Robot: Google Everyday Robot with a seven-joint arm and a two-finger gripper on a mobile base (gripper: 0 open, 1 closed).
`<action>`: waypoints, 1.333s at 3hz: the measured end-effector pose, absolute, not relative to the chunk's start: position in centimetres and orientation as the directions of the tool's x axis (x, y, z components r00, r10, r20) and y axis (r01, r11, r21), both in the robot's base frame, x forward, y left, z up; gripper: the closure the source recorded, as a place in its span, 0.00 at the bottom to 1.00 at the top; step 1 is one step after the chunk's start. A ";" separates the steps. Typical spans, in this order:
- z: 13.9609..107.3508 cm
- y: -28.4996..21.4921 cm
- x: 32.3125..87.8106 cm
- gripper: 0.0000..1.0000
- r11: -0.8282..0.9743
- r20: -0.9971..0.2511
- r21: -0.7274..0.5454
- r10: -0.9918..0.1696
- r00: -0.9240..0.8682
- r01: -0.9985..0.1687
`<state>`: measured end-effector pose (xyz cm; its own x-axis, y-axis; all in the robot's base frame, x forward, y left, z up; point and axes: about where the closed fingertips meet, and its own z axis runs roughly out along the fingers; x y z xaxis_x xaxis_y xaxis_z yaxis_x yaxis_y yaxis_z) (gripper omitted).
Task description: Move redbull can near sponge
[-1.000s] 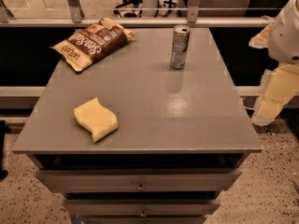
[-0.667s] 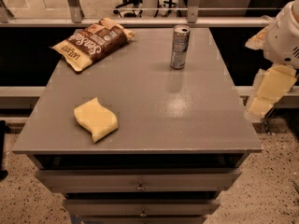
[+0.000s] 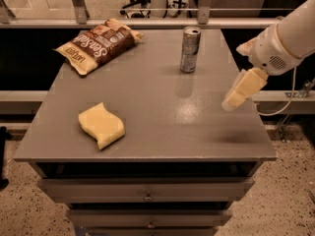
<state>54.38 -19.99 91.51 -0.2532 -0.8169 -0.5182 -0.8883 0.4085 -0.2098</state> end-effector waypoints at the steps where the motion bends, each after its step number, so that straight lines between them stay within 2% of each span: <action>1: 89.9 -19.2 59.1 0.00 0.466 -0.627 -0.197 -0.736 -0.255 -0.863; 4: 88.9 -14.9 69.5 0.00 0.584 -0.894 -0.062 -0.393 -0.215 -0.809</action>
Offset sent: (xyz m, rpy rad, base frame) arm 0.1476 0.0229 -0.0304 0.4681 -0.1524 -0.1415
